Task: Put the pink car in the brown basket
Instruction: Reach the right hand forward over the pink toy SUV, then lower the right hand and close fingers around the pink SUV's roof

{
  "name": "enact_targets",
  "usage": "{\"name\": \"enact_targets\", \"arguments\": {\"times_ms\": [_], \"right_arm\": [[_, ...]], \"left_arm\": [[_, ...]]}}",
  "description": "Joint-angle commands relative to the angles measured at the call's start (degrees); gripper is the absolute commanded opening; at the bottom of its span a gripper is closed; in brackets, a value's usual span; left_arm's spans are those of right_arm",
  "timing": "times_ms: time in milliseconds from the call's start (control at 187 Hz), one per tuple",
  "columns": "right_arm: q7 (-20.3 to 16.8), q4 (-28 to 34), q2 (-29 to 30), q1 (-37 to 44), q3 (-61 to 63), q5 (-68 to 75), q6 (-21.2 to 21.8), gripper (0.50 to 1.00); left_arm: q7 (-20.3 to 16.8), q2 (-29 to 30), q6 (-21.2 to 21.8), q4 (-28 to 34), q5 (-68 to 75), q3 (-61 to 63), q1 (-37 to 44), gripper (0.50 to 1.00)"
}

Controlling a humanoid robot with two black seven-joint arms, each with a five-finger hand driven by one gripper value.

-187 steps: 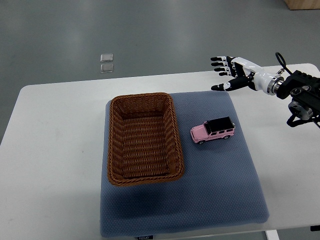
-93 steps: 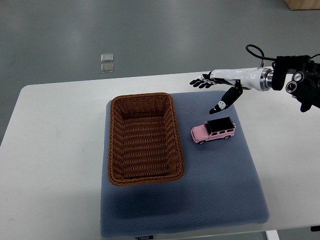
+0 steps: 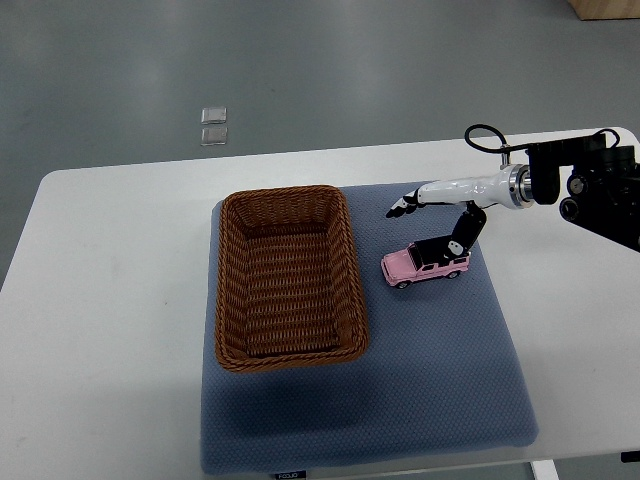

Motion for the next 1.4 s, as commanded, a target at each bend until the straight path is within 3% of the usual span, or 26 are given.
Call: {"name": "enact_targets", "arguments": {"times_ms": [0,386,627,819,964,1007,1044,1077,1393], "right_arm": [[0.0,0.0,0.1,-0.2,-0.7,-1.2,0.0,0.911],[-0.2,-0.1,0.3,-0.7,-4.6,-3.4,-5.0,0.899],[-0.5,-0.2,0.4,-0.7,-5.9,-3.4,-6.8,0.803],[-0.3,-0.1,0.4,-1.1,-5.9,-3.3,-6.7,0.782],[-0.1,-0.1,0.4,-1.2,-5.9,-3.3,-6.7,0.705],[-0.1,-0.1,0.3,-1.2,-5.9,-3.2,-6.7,0.654],[-0.1,-0.1,0.2,-1.1,-5.9,-3.2,-6.7,0.554],[-0.1,-0.1,0.2,-1.1,-5.9,-3.3,-6.8,0.5],[0.9,1.7,-3.9,1.4,-4.9,-2.3,-9.2,0.5]], "left_arm": [[0.0,0.0,0.0,0.0,0.0,0.0,0.0,1.0],[0.0,0.0,0.0,0.0,0.0,0.0,0.0,1.0],[0.0,0.0,0.0,0.0,0.0,0.1,0.0,1.0],[0.0,0.0,0.0,0.0,0.0,0.2,0.0,1.0],[0.0,0.0,0.0,0.0,0.0,0.1,0.0,1.0],[0.0,0.0,0.0,0.0,0.0,0.2,0.0,1.0],[0.0,0.0,0.0,0.0,0.0,0.1,0.0,1.0],[0.0,0.0,0.0,0.0,0.0,0.2,0.0,1.0],[0.0,0.0,0.0,0.0,0.0,0.2,0.0,1.0]]}}
